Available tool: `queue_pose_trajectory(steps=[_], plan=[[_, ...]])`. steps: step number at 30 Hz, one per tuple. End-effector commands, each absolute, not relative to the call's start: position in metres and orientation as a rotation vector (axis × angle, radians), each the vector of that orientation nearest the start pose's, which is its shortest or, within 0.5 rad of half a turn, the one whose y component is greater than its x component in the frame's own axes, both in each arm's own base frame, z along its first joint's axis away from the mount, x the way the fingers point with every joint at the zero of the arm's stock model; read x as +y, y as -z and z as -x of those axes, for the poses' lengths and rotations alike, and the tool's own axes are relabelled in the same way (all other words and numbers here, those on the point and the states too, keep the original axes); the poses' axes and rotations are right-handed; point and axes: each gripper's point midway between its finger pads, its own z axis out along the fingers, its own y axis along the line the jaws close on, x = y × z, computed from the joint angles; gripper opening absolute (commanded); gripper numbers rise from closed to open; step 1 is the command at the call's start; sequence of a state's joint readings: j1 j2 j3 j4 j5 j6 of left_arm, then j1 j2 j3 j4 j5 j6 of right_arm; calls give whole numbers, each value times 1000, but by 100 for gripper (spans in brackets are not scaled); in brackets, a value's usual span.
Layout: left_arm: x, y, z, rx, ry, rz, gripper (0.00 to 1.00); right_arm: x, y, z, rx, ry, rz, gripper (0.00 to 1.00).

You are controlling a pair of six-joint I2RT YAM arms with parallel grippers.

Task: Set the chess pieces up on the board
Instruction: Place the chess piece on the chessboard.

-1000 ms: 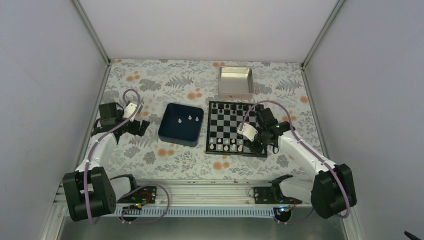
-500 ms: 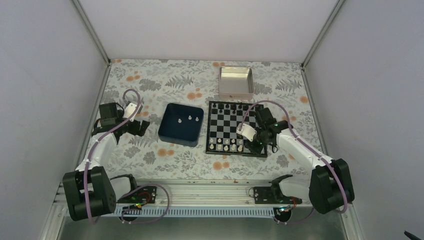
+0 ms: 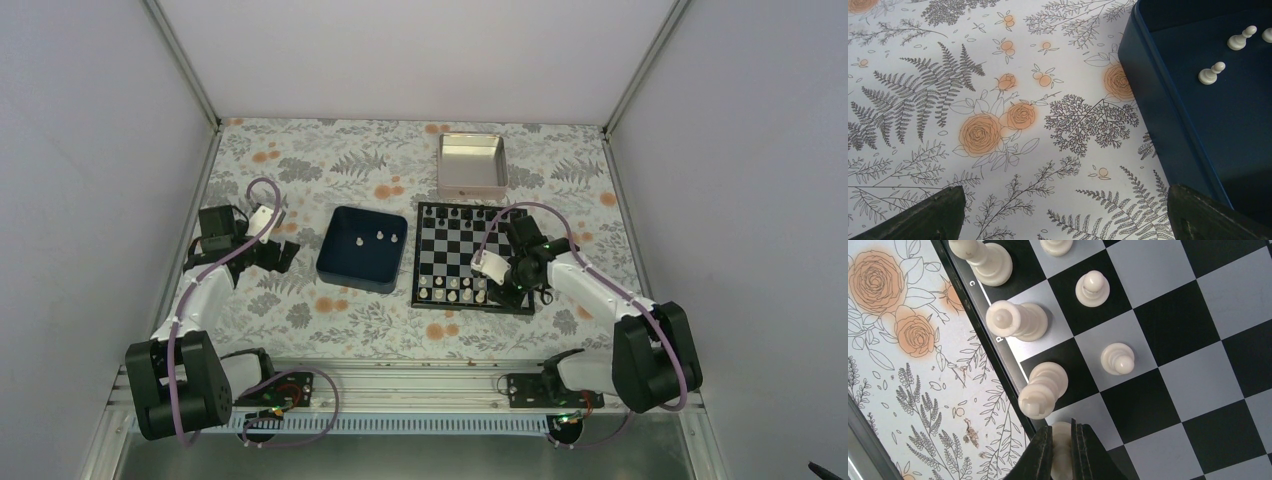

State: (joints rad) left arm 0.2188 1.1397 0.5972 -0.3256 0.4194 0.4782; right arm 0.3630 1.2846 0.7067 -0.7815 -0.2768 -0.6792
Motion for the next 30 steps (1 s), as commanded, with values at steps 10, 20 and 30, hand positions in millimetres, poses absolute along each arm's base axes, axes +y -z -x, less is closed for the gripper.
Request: queue_pose_trajectory(steps=[10,20,30], plan=[[-5,-101,-308,2287,197,-485,100,125,-45,-204,2489,-364,1437,5],[-6,-102,-307,2284,198,-488,100,123,-38,-203,2522,-363,1436,9],[-6,-102,-307,2282,203,-489,100,120,-38,-207,2528,-331,1407,11]])
